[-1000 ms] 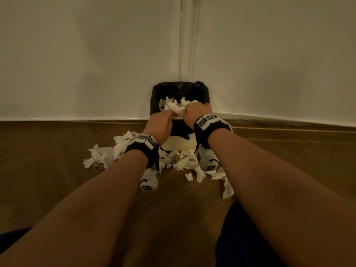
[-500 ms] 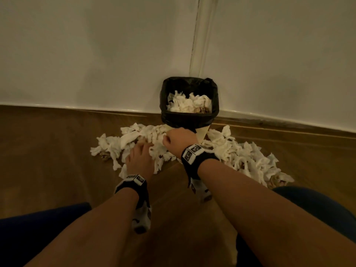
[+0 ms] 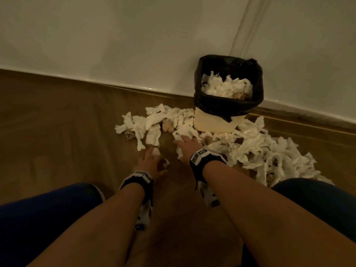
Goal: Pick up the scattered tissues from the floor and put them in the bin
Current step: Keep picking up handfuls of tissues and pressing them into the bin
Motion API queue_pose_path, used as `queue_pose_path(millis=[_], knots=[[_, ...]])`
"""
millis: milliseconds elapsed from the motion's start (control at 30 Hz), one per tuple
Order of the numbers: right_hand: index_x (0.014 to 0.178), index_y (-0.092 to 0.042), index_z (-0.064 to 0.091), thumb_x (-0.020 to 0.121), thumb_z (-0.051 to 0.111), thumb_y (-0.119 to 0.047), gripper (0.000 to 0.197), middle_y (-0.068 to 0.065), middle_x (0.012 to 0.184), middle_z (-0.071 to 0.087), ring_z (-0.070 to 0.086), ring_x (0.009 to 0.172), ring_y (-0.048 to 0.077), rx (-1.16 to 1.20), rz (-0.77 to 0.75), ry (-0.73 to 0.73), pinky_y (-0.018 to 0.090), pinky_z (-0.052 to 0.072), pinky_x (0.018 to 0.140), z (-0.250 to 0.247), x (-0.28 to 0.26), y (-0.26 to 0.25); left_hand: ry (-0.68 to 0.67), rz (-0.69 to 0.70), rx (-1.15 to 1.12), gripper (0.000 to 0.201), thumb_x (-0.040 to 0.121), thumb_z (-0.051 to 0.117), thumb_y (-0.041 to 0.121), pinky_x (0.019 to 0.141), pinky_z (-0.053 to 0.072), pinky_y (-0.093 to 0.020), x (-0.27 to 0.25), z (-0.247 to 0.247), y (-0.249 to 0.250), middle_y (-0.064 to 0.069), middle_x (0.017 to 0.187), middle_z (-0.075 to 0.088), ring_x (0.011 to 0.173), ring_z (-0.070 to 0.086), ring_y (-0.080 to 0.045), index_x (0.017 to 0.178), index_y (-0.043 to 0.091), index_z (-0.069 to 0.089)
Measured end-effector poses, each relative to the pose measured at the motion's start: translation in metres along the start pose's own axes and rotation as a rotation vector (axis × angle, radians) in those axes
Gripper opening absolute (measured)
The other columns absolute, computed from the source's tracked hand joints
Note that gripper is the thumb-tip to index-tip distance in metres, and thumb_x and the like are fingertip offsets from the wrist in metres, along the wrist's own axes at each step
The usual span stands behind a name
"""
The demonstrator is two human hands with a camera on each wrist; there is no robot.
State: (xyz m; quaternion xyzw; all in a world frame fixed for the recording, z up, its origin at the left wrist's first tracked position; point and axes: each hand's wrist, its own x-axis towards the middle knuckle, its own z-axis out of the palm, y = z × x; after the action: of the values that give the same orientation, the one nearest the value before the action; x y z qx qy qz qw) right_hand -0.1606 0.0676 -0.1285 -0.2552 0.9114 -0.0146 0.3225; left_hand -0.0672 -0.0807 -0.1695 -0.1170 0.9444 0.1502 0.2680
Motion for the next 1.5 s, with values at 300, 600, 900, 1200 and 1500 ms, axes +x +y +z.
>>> queue_pose_path(millis=[300, 600, 900, 1200, 1500], knots=[[0.148, -0.04, 0.01, 0.092, 0.047, -0.004, 0.076, -0.005, 0.157, -0.018, -0.01, 0.144, 0.035, -0.018, 0.067, -0.097, 0.061, 0.02, 0.111, 0.025, 0.036, -0.009, -0.074, 0.019, 0.01, 0.033, 0.096, 0.048, 0.026, 0.094, 0.042, -0.035, 0.002, 0.01, 0.001, -0.014, 0.128, 0.036, 0.111, 0.048, -0.031, 0.122, 0.006, 0.053], [0.132, -0.01, 0.044, 0.09, 0.059, -0.021, 0.046, 0.014, 0.142, 0.029, 0.031, 0.128, 0.039, -0.035, 0.101, -0.021, 0.047, 0.037, 0.101, 0.037, 0.043, -0.016, 0.002, -0.042, -0.169, 0.038, 0.096, 0.04, 0.013, 0.093, 0.042, -0.039, 0.005, 0.017, -0.003, -0.015, 0.134, 0.032, 0.112, 0.049, -0.034, 0.134, 0.012, 0.039], [0.113, -0.013, 0.067, 0.09, 0.06, -0.031, 0.03, 0.009, 0.127, 0.059, 0.052, 0.12, 0.029, 0.394, 0.219, -0.004, 0.036, 0.042, 0.101, 0.026, 0.04, -0.012, 0.148, -0.11, -0.354, 0.023, 0.093, 0.042, 0.011, 0.1, 0.036, -0.039, -0.002, 0.017, -0.015, -0.013, 0.116, 0.054, 0.108, 0.053, -0.031, 0.1, 0.007, 0.064], [0.106, -0.01, 0.049, 0.092, 0.033, -0.027, 0.027, 0.013, 0.113, 0.043, 0.047, 0.091, 0.031, 1.515, 0.56, 0.032, 0.035, 0.041, 0.073, 0.005, 0.03, 0.011, 0.154, -0.177, -0.468, 0.026, 0.095, 0.047, 0.03, 0.1, 0.034, -0.037, 0.007, 0.016, 0.005, -0.004, 0.081, 0.06, 0.08, 0.055, -0.02, 0.083, 0.012, 0.06], [0.148, -0.009, 0.023, 0.097, 0.047, -0.034, 0.062, 0.013, 0.147, 0.038, 0.042, 0.132, 0.029, 1.512, 0.35, -0.193, 0.03, 0.044, 0.088, -0.006, 0.004, 0.028, 0.113, -0.139, -0.406, 0.039, 0.094, 0.044, 0.008, 0.101, 0.039, -0.042, 0.009, 0.004, 0.023, -0.017, 0.132, 0.044, 0.12, 0.044, -0.036, 0.133, 0.01, 0.043]])
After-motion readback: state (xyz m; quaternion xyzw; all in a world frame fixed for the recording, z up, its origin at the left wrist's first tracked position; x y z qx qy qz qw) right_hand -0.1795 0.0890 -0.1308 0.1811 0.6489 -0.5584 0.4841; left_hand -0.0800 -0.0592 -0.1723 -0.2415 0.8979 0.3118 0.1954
